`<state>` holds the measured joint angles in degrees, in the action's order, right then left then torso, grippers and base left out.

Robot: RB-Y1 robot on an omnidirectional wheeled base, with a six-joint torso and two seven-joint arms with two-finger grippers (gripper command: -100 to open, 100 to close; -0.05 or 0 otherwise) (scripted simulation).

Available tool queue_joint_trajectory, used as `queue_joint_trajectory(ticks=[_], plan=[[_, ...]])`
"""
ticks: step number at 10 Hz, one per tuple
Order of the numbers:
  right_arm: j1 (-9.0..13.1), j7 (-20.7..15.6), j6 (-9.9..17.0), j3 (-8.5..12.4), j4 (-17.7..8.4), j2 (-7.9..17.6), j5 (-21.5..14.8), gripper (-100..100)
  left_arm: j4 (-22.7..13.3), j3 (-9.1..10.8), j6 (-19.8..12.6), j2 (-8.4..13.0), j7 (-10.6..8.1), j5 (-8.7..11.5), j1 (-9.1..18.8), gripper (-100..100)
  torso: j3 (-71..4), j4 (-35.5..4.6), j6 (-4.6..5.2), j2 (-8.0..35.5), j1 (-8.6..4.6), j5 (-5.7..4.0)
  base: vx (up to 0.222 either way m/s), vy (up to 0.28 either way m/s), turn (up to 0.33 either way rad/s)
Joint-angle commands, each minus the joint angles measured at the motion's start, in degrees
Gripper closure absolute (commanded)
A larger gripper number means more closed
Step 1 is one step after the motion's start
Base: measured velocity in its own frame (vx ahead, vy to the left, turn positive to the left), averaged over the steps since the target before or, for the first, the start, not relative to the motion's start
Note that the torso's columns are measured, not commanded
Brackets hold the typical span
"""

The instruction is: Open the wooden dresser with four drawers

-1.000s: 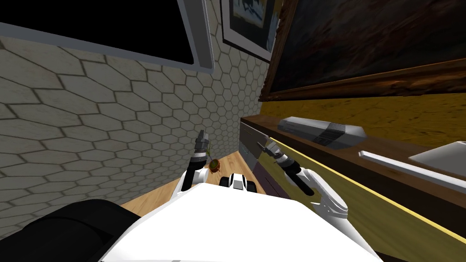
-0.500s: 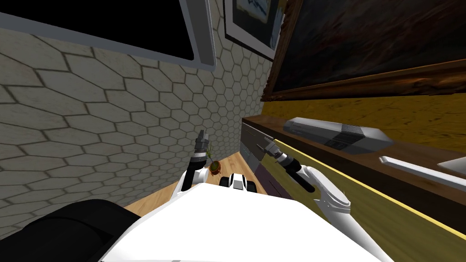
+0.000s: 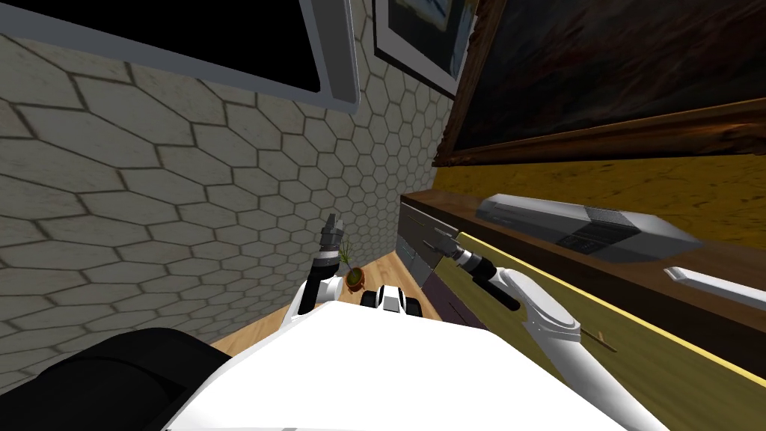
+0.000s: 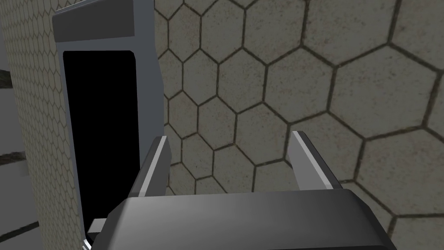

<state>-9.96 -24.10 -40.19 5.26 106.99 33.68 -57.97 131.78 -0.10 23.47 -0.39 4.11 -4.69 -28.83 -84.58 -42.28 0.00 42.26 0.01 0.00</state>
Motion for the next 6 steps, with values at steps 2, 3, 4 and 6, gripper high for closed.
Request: queue_joint_trajectory(ticks=[2,3,4,6], plan=[[1.5,-1.0,-1.0,0.5,-2.6,2.4,-4.6,-100,0.0,0.00,0.0,0.0,0.00,0.0,0.0,0,0.0,0.0,0.01,0.0,-0.02,-0.01,0.063,0.072,-0.017],[2.4,-1.7,-1.7,0.8,-4.2,4.0,-7.1,-100,0.0,0.00,0.0,0.0,0.00,0.0,0.0,0,0.0,0.0,0.00,0.0,-0.05,-0.01,0.046,0.077,-0.016],[3.3,-2.3,-2.3,1.2,-5.8,5.5,-8.8,-100,0.0,0.00,0.0,0.0,0.00,0.0,0.0,0,0.0,0.0,0.01,0.1,0.01,0.00,0.064,0.147,-0.028],[4.1,-3.0,-3.0,1.5,-7.5,7.0,-12.0,-100,0.0,0.00,0.0,0.0,0.00,0.0,0.0,0,0.0,0.0,0.00,0.0,0.00,0.02,0.063,0.078,-0.016]])
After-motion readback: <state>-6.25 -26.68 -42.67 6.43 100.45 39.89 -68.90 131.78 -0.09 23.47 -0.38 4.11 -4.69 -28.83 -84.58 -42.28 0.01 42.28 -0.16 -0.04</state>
